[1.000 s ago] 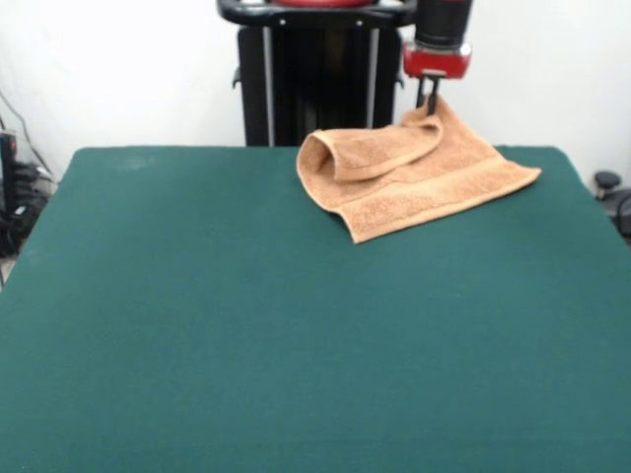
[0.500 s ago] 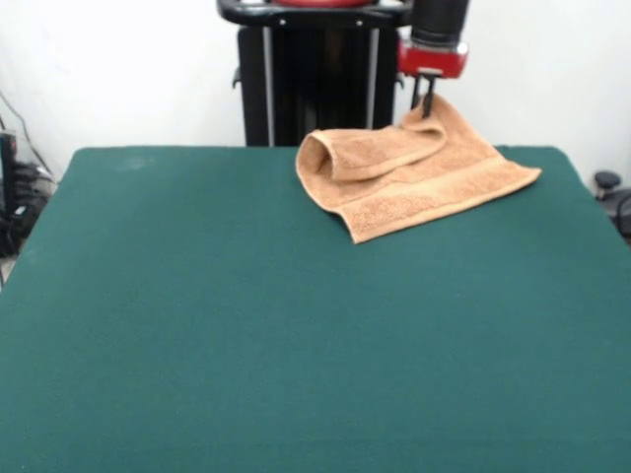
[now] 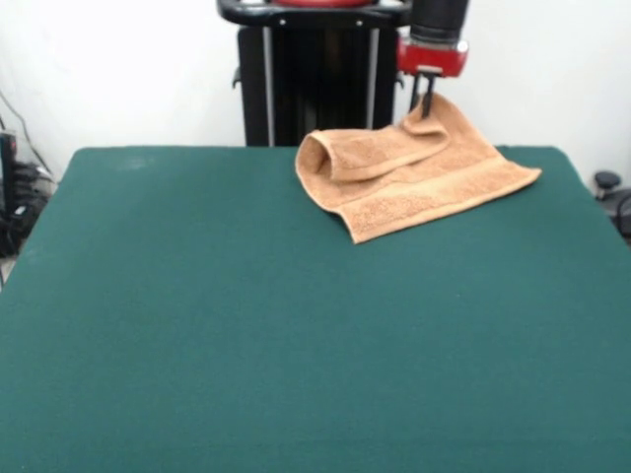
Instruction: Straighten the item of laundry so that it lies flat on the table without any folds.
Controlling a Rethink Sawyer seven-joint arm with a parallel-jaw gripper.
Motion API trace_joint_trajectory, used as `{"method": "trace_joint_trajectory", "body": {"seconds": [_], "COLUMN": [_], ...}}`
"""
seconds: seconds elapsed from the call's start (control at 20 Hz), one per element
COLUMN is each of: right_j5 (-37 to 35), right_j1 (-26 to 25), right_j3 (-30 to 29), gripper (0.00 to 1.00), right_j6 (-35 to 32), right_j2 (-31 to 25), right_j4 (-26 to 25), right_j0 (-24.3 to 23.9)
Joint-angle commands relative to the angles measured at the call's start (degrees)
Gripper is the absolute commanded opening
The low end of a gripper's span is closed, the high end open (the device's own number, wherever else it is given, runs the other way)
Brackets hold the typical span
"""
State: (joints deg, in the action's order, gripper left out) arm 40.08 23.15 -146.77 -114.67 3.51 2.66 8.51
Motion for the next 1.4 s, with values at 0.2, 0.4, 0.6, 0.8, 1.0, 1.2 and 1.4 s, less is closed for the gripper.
{"method": "trace_joint_trajectory", "body": {"seconds": [0.2,0.4,0.6,0.8,1.0,1.2,1.4], "right_j5": [-11.05,-17.07,-24.06,-27.06,-24.88,-24.14,-22.78], "right_j1": [10.46,16.26,22.27,24.50,21.93,20.90,20.32], "right_j3": [1.84,1.06,0.82,1.04,2.15,2.96,2.82], "gripper": [0.00,0.00,0.00,0.00,0.00,1.00,1.00], "right_j6": [-8.94,-7.62,-7.24,-8.09,-9.28,-8.33,-8.66], "right_j2": [-0.87,-0.46,0.28,0.88,1.39,2.93,3.91], "right_j4": [6.03,6.27,6.48,6.03,4.59,3.68,3.67], "right_j0": [0.58,0.45,1.05,1.73,1.84,3.07,4.20]}}
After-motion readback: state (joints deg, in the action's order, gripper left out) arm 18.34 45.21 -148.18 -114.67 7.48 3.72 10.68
